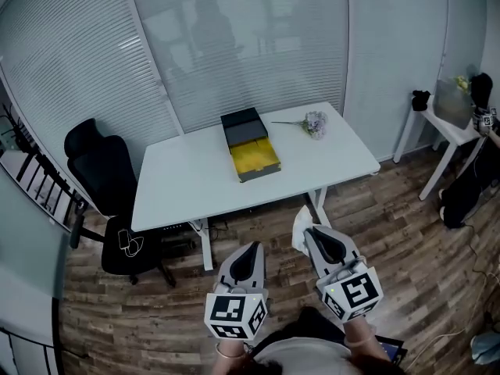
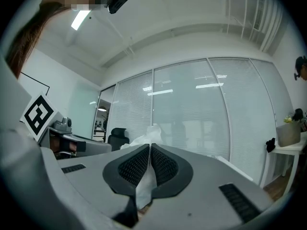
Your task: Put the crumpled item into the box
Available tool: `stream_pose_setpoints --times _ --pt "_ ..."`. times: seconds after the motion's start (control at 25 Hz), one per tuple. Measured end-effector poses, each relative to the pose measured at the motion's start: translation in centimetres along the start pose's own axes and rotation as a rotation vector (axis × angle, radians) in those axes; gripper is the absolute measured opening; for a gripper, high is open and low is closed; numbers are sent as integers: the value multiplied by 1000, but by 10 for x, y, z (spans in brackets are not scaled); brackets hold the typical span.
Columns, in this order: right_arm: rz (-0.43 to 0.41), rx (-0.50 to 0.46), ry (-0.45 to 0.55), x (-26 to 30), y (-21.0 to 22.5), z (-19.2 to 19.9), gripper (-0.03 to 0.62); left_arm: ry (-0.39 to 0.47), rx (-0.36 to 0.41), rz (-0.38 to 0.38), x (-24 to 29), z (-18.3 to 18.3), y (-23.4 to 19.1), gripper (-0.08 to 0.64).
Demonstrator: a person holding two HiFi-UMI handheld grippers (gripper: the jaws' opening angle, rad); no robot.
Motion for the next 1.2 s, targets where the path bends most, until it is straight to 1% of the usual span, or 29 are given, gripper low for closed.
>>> stream_pose_setpoints --times 0.24,0.64,1.2 --pt "-6 -9 -4 12 8 -2 37 1 0 9 13 -3 -4 15" --pt "-37 -2 -3 52 32 -6 37 -30 2 -2 53 -9 -20 15" --pt "-88 6 -13 123 81 -17 37 -54 0 -30 127 -38 -51 15"
Point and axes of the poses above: the fingertips, and each gripper's own axes: x forward along the fingers, y to its right, z out of its underside, the point moved 3 cm from there along -x, backward along the fingers, and after that the axes turned 15 degrees about -y, right-handed, at the moved point
